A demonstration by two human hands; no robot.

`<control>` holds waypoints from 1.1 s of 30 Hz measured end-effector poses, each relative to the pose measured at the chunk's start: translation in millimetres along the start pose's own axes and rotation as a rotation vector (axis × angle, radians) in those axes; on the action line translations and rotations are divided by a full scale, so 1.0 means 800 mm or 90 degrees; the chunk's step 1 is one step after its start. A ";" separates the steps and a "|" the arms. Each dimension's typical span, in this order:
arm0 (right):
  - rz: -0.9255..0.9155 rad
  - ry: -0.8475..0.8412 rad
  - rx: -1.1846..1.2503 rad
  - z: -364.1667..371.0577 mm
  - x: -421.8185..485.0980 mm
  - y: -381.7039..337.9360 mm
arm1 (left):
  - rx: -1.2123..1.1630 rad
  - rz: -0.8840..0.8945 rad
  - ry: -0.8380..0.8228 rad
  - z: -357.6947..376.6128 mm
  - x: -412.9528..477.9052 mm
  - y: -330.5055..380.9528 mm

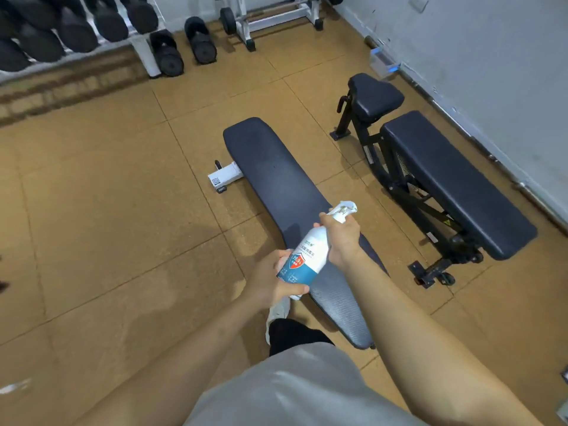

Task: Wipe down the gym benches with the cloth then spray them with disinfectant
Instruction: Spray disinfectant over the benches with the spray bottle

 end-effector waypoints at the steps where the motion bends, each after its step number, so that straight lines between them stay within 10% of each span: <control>1: 0.010 0.004 0.010 0.011 0.010 -0.002 | 0.020 -0.012 -0.007 -0.012 0.012 0.004; 33: 0.001 0.189 -0.006 0.468 0.158 -0.081 | -0.012 -0.010 -0.145 -0.480 0.293 0.053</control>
Point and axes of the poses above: each hand's wrist, its own x-axis towards the middle knuckle, its own z-axis out of the palm, y = z × x, the point moved 4 cm from there along x, towards the middle knuckle, and after that the axes turned 7 degrees about -x, right-handed, at the moved point
